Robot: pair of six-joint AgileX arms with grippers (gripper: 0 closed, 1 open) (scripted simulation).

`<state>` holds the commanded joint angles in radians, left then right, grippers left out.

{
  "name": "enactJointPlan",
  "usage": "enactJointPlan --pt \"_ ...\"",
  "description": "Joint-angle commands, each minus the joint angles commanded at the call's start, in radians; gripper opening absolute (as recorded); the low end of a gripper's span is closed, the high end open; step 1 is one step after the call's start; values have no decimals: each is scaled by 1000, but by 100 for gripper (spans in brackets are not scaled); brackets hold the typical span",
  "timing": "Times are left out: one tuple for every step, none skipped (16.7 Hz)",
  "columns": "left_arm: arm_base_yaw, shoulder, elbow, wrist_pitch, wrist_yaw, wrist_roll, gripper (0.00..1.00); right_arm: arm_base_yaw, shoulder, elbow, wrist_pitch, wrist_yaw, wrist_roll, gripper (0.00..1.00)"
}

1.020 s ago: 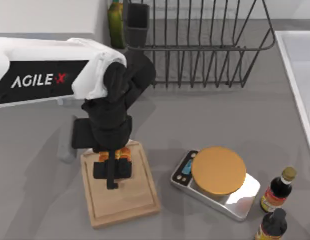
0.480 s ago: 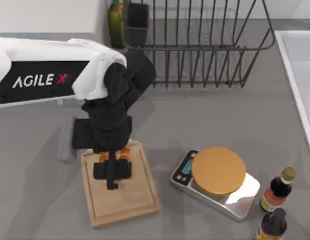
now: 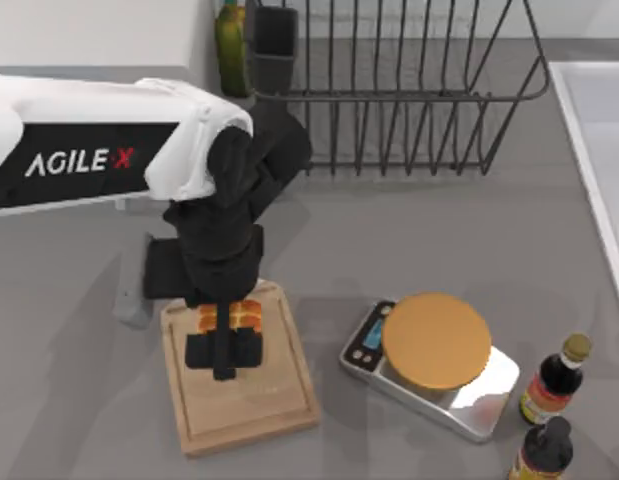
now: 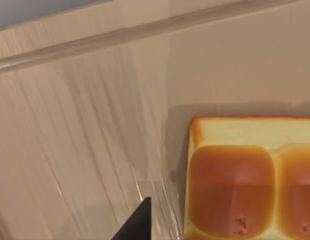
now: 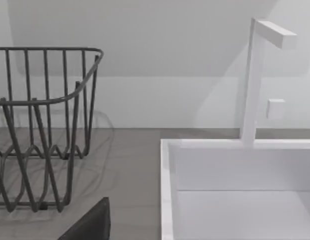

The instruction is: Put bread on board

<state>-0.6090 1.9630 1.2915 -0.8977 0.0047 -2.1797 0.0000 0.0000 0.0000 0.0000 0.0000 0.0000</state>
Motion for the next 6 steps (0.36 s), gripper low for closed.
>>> enactJointPlan --pt "0 0 0 0 0 0 100 0 0 0 0 0 0 100" --pt "0 0 0 0 0 0 100 0 0 0 0 0 0 100" --pt "0 0 0 0 0 0 100 0 0 0 0 0 0 100" --pt "0 0 0 0 0 0 100 0 0 0 0 0 0 100" --pt "0 0 0 0 0 0 100 0 0 0 0 0 0 100" --pt "0 0 0 0 0 0 100 0 0 0 0 0 0 100"
